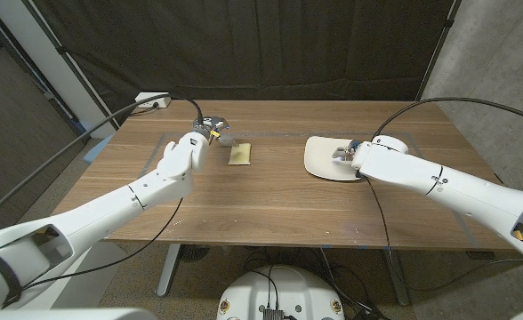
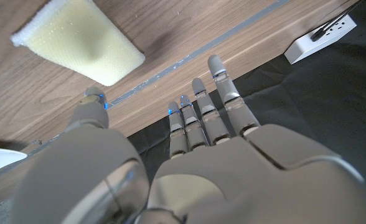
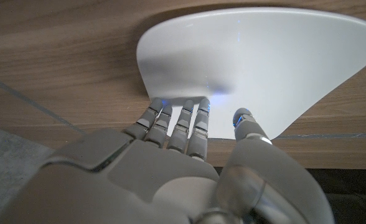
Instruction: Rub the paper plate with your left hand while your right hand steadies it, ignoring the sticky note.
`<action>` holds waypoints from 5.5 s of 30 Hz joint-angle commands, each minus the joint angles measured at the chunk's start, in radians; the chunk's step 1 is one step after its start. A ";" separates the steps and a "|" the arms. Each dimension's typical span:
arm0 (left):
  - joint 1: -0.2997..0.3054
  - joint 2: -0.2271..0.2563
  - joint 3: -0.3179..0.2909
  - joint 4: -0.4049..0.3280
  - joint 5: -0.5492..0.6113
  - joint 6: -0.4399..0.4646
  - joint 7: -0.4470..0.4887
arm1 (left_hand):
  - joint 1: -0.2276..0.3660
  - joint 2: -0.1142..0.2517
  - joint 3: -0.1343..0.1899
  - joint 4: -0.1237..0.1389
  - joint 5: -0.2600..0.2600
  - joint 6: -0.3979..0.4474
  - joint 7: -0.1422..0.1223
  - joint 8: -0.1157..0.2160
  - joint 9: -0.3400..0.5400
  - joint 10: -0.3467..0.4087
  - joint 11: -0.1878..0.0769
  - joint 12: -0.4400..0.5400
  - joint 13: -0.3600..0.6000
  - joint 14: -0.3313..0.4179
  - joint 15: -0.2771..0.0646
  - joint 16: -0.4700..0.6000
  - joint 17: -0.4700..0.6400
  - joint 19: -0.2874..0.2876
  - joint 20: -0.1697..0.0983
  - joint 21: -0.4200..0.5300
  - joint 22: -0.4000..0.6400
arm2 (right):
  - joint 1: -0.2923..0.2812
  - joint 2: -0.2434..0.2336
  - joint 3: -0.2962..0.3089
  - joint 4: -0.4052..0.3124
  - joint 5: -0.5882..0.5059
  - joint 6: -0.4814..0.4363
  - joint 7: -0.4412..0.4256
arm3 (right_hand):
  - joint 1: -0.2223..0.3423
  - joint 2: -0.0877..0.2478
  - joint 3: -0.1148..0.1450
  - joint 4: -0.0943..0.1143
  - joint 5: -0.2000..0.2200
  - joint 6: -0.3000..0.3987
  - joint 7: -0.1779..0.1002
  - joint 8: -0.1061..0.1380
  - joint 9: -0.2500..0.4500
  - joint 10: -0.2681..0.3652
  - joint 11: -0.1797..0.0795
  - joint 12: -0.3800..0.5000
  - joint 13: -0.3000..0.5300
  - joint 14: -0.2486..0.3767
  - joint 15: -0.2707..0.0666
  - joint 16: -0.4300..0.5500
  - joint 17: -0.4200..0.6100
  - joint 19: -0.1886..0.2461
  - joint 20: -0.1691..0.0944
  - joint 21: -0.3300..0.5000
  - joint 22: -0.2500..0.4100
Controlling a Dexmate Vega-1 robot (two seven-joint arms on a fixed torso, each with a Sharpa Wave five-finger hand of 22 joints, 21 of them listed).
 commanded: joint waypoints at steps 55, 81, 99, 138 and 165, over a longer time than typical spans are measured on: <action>-0.019 -0.122 0.089 0.137 0.074 -0.030 -0.029 | -0.039 0.028 -0.049 0.031 0.017 -0.030 -0.004 -0.040 0.005 0.014 0.023 -0.033 -0.011 0.029 -0.012 -0.045 -0.032 0.073 0.009 0.000 0.000 | -0.091 -0.044 0.094 -0.009 -0.021 0.134 0.023 | 0.002 0.006 -0.014 -0.008 0.000 0.011 -0.001 0.001 0.005 0.015 0.002 0.008 0.003 0.005 -0.014 0.007 -0.002 0.005 -0.006 -0.004 0.001; -0.013 -0.173 0.124 0.212 0.150 -0.002 0.112 | 0.168 0.221 0.105 -0.006 -0.013 0.331 -0.006 0.046 0.001 0.354 -0.100 0.018 -0.004 0.321 -0.124 -0.013 -0.030 0.162 -0.089 0.011 0.004 | -0.104 -0.036 0.114 0.007 -0.031 0.164 0.028 | 0.000 0.007 -0.020 -0.007 -0.001 0.010 -0.001 0.000 0.006 0.019 0.002 0.010 0.003 0.007 -0.015 0.009 -0.001 0.008 -0.006 -0.006 0.001; 0.078 -0.223 0.041 0.264 0.107 -0.040 0.597 | 0.318 0.289 0.226 -0.020 -0.013 0.625 -0.031 0.135 0.003 0.571 -0.125 0.069 0.038 0.548 -0.170 0.048 0.039 0.184 -0.142 0.074 0.017 | -0.106 -0.036 0.120 0.022 -0.042 0.184 0.040 | -0.002 0.006 -0.024 -0.007 -0.001 0.007 -0.001 -0.001 0.006 0.018 0.003 0.009 0.003 0.007 -0.014 0.008 -0.001 0.006 -0.011 -0.008 0.001; -0.121 -0.327 0.076 0.618 -0.042 -0.818 1.106 | 0.377 0.242 0.245 -0.028 -0.014 0.723 -0.022 0.138 -0.003 0.654 -0.134 0.091 0.067 0.640 -0.181 0.067 0.084 0.190 -0.209 0.135 0.018 | -0.058 -0.039 0.092 0.043 -0.055 0.152 0.072 | -0.025 0.010 -0.039 0.009 -0.004 0.009 0.002 0.000 0.006 0.022 0.010 0.011 0.003 0.007 -0.011 0.010 0.002 0.007 -0.015 -0.013 0.002; -0.422 -0.470 0.278 1.042 0.025 -1.173 1.039 | 0.392 0.228 0.250 -0.024 -0.018 0.740 -0.024 0.118 -0.007 0.661 -0.134 0.067 0.048 0.634 -0.180 0.051 0.092 0.167 -0.212 0.155 0.019 | -0.086 -0.039 0.119 0.032 -0.061 0.168 0.053 | -0.024 0.012 -0.041 0.006 -0.003 0.009 0.002 0.000 0.006 0.024 0.008 0.011 0.003 0.008 -0.010 0.009 0.000 0.009 -0.019 -0.015 0.002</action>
